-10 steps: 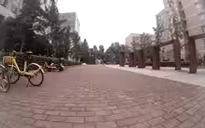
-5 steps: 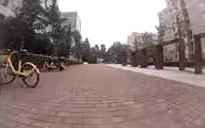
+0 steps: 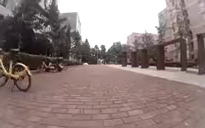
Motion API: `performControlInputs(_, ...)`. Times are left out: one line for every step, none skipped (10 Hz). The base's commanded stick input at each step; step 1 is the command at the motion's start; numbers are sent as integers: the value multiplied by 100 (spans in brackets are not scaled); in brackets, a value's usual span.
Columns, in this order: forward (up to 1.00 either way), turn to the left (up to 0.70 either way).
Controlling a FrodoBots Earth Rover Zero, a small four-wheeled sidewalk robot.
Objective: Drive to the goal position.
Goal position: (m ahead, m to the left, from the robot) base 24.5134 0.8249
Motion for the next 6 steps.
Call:
performControlInputs(70, 0)
performControlInputs(70, 0)
performControlInputs(70, 0)
performControlInputs(70, 0)
performControlInputs(70, 0)
performControlInputs(69, 0)
